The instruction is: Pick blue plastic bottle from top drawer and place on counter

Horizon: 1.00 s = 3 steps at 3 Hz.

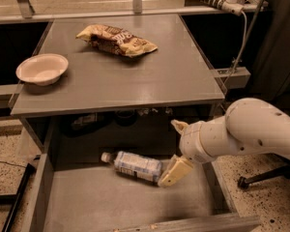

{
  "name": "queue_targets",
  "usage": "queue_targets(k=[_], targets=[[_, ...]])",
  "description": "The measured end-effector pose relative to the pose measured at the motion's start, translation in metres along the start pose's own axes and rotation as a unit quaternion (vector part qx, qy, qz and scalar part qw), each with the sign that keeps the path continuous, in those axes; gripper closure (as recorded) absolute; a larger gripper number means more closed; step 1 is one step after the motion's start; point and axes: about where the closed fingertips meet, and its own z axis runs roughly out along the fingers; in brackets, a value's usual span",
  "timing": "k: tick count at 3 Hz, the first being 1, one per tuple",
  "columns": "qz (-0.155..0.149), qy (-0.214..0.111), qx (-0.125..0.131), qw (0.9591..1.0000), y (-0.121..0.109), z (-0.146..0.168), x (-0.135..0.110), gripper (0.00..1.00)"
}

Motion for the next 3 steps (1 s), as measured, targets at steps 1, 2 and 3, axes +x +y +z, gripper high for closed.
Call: queue_targets(k=[1,2,3], targets=[[-0.008,-0.01,-0.015,0.9998,0.011,0.031,-0.001,0.0],[-0.011,-0.012,-0.023,0.9996,0.021,0.057,0.005,0.0],[-0.01,-0.007,-0.032,0.9994,0.031,0.079,0.012,0.0]])
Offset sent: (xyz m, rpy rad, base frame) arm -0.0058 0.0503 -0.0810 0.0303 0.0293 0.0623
